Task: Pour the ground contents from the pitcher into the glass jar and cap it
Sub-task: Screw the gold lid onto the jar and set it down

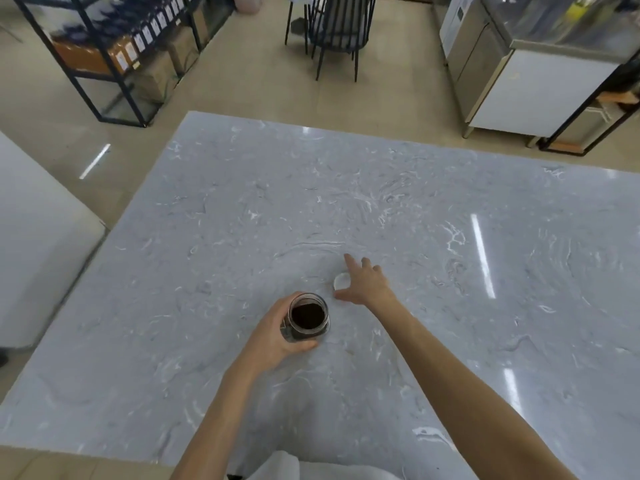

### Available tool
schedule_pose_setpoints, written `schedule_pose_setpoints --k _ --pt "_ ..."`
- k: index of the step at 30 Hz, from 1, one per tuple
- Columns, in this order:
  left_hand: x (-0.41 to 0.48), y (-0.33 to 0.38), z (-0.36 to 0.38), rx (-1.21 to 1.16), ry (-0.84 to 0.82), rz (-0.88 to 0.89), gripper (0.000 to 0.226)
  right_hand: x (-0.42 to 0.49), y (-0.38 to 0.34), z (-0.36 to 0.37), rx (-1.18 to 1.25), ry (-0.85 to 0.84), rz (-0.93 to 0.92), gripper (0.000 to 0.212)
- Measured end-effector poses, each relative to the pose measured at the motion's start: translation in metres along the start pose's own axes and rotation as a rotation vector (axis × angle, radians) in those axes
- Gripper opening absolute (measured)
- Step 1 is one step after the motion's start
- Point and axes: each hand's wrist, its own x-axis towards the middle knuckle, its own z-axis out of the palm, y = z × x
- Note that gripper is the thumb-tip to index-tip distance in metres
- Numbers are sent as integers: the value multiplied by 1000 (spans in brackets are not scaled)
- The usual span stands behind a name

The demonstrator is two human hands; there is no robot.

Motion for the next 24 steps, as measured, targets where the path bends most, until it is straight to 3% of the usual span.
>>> schedule_pose_setpoints --k 3,6,9,11,15,17,19,22,24 --pt "0 -4 0 0 -15 -6 86 17 2 24 -80 -37 -28 90" --pt "0 -6 0 -11 -24 -22 88 22 7 41 -95 67 -56 69" --pt "2 -5 -1 -14 -29 -23 87 22 15 38 -8 108 -87 66" --pt "2 -4 -2 -6 -32 -14 86 16 20 27 332 139 -117 67" --pt "3 0 -3 16 -46 -18 85 -20 22 7 1758 171 -94 55" --pt "2 2 -3 22 -50 -27 85 -36 22 9 2185 68 -68 42" --pt "0 4 -2 24 -58 -33 85 -52 21 20 2300 -5 -38 43" --pt "-1 6 1 24 -107 -47 91 -69 13 50 2248 -27 58 45" --pt "-3 7 5 34 -139 -50 94 -74 9 71 2376 -43 155 43"
